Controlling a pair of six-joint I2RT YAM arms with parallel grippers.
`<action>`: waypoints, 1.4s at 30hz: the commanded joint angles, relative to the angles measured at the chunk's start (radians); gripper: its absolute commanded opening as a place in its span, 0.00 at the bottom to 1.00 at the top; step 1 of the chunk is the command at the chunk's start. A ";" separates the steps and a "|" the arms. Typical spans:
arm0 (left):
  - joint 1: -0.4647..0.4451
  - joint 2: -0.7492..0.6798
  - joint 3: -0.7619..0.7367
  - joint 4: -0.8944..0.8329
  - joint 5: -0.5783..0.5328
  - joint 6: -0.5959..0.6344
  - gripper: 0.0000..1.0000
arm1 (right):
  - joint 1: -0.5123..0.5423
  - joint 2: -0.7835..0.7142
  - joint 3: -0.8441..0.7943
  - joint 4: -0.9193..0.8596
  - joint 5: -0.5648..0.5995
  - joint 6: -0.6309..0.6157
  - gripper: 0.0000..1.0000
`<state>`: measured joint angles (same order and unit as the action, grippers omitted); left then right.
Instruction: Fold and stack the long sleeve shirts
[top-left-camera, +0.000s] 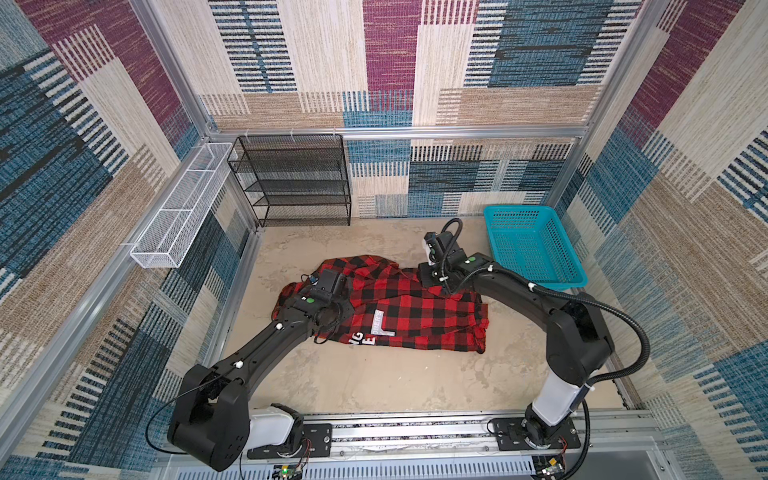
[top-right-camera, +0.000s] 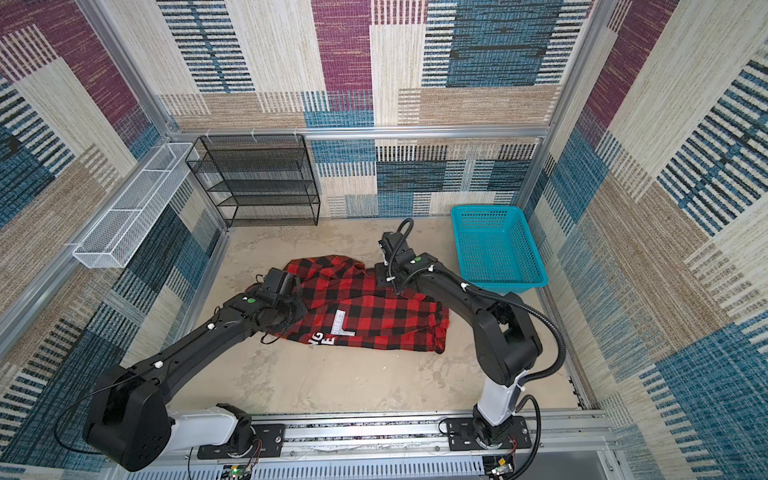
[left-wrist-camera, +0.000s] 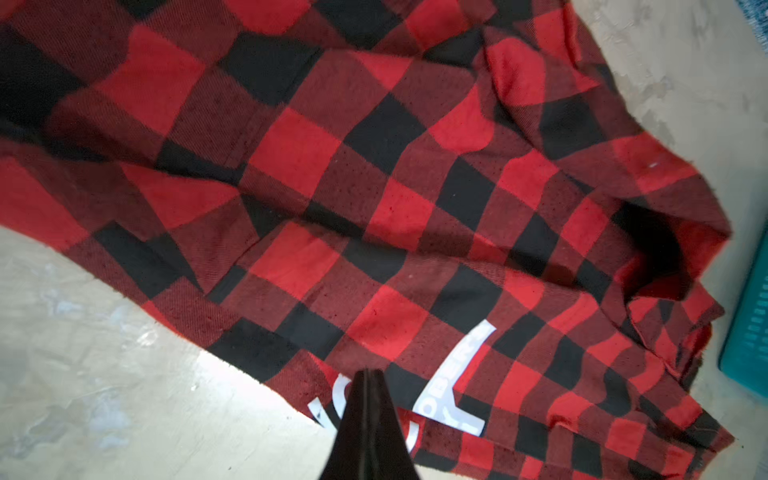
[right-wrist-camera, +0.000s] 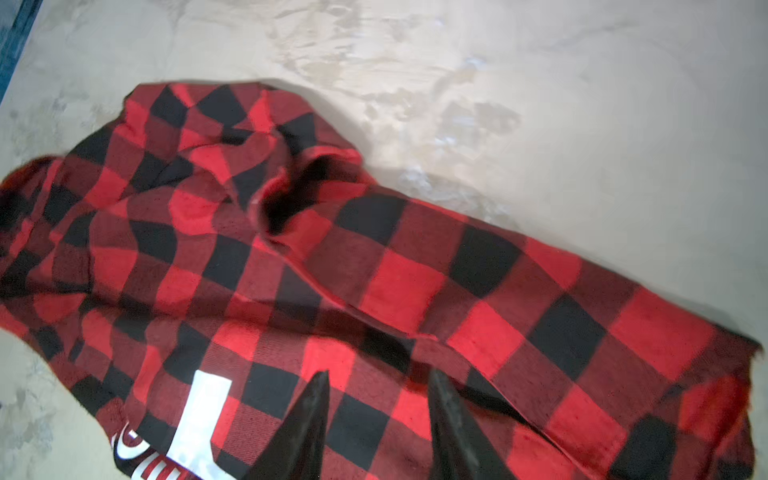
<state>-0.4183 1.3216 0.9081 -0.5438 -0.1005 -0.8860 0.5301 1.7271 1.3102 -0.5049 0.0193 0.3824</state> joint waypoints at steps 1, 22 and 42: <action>0.004 0.009 0.034 -0.043 -0.027 0.081 0.02 | -0.051 -0.049 -0.097 0.008 -0.034 0.193 0.40; 0.012 0.035 0.037 -0.021 0.001 0.083 0.00 | -0.228 -0.047 -0.360 0.273 -0.134 0.346 0.46; 0.012 0.047 0.040 -0.035 0.010 0.085 0.00 | -0.253 -0.048 -0.441 0.490 -0.206 0.409 0.37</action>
<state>-0.4080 1.3689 0.9459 -0.5583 -0.0967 -0.8127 0.2806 1.6852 0.8677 -0.0864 -0.1658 0.7731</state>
